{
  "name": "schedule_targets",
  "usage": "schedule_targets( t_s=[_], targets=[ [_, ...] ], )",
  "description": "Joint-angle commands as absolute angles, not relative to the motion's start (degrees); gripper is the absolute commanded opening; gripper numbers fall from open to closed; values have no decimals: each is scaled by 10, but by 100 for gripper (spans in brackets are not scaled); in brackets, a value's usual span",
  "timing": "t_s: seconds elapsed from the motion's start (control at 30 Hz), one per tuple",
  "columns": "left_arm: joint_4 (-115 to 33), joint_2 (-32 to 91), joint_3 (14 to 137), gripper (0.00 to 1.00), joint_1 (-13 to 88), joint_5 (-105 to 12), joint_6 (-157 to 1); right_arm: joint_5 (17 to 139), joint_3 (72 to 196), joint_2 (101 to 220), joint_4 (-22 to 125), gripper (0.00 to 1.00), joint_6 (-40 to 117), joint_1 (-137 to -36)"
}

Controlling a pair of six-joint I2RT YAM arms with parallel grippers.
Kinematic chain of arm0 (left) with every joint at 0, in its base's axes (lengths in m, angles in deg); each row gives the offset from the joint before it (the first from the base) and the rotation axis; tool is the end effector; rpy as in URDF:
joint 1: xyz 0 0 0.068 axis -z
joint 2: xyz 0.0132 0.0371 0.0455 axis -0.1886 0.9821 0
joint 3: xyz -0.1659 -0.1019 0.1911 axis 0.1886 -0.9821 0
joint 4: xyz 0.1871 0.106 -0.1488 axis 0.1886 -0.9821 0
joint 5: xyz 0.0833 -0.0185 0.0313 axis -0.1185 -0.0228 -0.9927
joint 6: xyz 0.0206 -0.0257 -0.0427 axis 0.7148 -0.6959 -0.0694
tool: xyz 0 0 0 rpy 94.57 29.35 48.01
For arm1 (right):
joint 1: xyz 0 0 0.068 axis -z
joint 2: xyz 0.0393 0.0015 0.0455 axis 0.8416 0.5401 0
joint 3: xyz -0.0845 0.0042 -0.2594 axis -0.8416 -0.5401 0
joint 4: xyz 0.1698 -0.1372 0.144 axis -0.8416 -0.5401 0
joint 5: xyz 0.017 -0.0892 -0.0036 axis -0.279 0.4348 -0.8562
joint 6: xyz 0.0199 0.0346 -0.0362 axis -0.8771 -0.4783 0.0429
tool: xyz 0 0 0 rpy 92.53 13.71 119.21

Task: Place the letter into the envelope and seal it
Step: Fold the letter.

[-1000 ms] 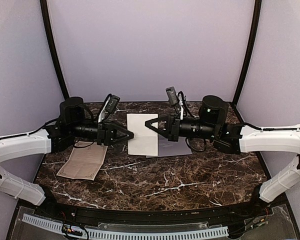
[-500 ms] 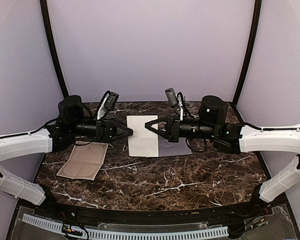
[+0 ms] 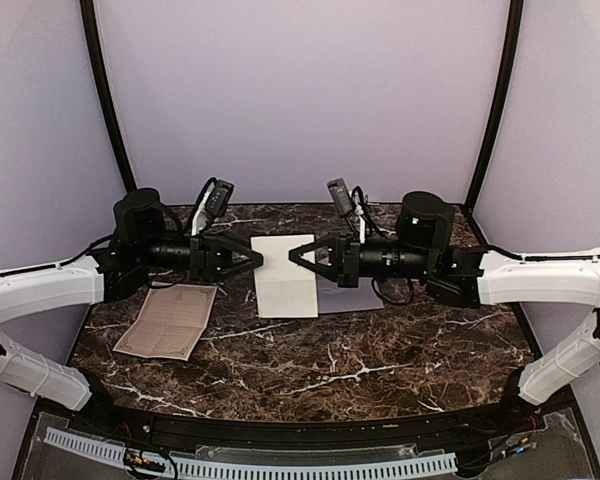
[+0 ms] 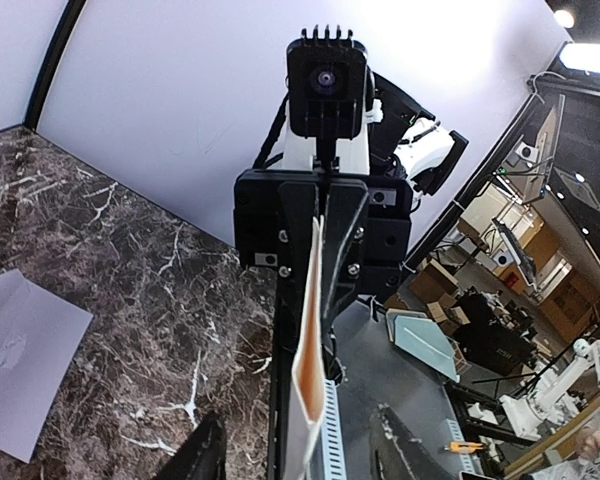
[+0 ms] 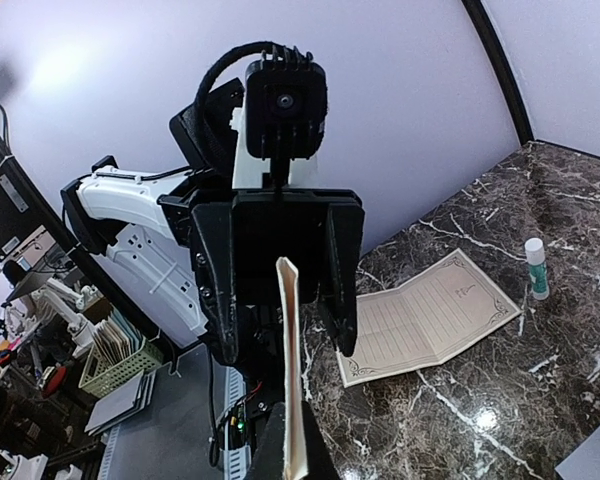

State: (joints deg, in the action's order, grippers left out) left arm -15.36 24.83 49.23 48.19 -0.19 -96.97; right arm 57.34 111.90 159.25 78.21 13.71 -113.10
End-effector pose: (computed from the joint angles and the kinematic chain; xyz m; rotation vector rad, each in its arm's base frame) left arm 0.2022 -0.1906 0.3155 0.9469 1.5433 -1.6102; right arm 0.1694 0.2787 0.3182 -0.7944 1.6279 1.5248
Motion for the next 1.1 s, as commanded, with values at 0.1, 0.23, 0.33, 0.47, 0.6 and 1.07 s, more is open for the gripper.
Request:
schedule_targets(
  t_s=[0.1, 0.23, 0.33, 0.47, 0.6, 1.07],
  targets=[
    [-136, 250, 510, 4, 472, 8, -963, 553, 1136, 1598, 786, 0, 143, -1134],
    [-129, 250, 507, 0, 471, 12, -961, 550, 1136, 1600, 785, 0, 143, -1133],
    [-137, 253, 516, 26, 469, 11, -962, 547, 1136, 1601, 782, 0, 143, -1134],
    [-133, 253, 519, 42, 466, 7, -965, 544, 1137, 1601, 780, 0, 144, -1134],
    [-121, 254, 517, 3, 464, 13, -968, 544, 1136, 1601, 778, 0, 145, -1133],
    [-107, 251, 510, 1, 460, 22, -977, 568, 1128, 1590, 779, 0, 146, -1134]
  ],
)
